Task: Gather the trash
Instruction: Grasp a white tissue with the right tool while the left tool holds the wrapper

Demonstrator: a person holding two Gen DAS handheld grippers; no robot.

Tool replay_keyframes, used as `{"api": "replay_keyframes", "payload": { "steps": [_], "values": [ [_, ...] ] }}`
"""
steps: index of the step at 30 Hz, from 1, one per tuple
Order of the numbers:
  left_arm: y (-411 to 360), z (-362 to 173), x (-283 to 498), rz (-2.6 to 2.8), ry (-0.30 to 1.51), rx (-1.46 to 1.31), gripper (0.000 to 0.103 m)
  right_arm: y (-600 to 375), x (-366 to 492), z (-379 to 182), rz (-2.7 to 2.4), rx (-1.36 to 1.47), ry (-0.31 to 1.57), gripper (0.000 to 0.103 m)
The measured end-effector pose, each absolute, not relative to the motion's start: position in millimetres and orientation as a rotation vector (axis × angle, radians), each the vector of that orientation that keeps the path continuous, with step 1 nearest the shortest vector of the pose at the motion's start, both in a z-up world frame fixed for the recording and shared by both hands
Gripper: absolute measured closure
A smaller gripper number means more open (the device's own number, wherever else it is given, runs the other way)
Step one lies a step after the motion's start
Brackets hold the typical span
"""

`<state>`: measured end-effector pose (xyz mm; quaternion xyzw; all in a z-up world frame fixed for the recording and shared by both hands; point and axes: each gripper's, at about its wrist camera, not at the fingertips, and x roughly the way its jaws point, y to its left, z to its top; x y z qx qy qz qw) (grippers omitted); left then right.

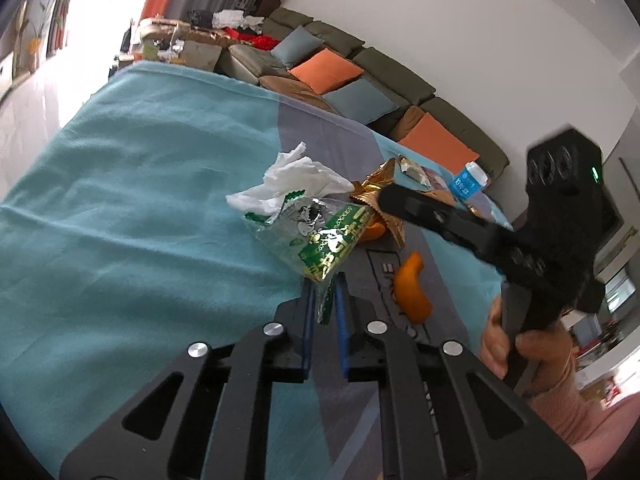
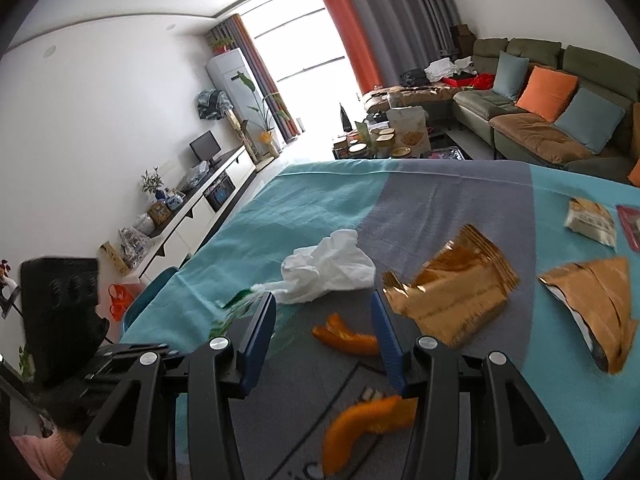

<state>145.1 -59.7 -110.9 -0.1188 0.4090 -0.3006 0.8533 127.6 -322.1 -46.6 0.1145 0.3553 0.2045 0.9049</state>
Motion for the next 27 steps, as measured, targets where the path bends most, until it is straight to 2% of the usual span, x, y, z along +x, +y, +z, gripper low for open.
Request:
{"api": "replay_keyframes", "payload": {
  "steps": [16,21,24,27],
  "values": [
    [-2,-94,107,-0.512,0.787,-0.209,0.093,-264,168,-52,0.427,0.009,0.806,0.058],
    [9,-92,99,-0.494,0.780,-0.211,0.093,-265,170,-54,0.424,0.005,0.815,0.084],
    [13,-91,94,-0.485,0.775,-0.208,0.093,-267,169,-53,0.431,0.021,0.809,0.091],
    [15,-88,89,-0.471,0.766,-0.199,0.093,-270,167,-51,0.440,0.042,0.799,0.093]
  ]
}}
